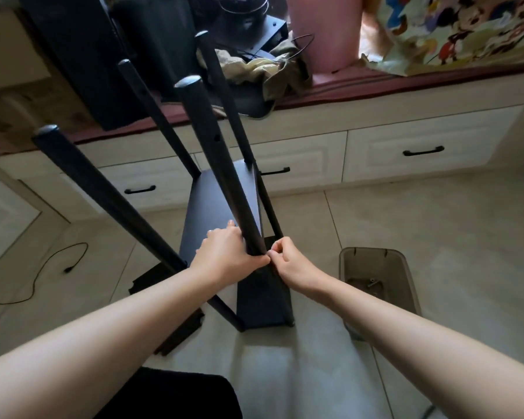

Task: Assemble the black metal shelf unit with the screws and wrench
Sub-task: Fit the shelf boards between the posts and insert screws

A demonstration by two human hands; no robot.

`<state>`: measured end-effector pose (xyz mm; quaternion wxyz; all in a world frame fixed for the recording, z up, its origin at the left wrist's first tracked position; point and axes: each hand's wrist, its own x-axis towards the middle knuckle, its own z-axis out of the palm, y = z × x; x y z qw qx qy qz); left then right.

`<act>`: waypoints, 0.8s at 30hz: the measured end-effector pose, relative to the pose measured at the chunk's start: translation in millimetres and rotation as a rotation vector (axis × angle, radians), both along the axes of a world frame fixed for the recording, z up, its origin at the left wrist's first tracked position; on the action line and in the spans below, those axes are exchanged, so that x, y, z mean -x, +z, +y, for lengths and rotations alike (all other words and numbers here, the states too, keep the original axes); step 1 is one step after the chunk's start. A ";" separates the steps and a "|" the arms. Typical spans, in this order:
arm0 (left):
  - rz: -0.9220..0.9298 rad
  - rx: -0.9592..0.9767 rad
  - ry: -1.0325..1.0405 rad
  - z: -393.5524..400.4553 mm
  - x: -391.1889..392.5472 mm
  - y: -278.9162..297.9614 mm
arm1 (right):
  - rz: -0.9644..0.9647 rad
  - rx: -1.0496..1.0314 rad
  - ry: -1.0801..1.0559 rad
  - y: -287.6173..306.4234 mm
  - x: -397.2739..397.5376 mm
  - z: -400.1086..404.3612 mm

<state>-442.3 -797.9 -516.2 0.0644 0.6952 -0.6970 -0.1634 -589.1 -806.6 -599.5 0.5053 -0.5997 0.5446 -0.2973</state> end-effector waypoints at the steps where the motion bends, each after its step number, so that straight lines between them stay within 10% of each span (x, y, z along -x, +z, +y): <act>1: 0.004 0.024 0.000 -0.5 -8.7 2.1 | 0.026 0.041 0.018 3.5 -6.2 -0.9; 24: 0.588 0.159 0.185 17.8 -187.4 -43.0 | -0.063 -0.083 0.235 -7.0 -140.1 -32.2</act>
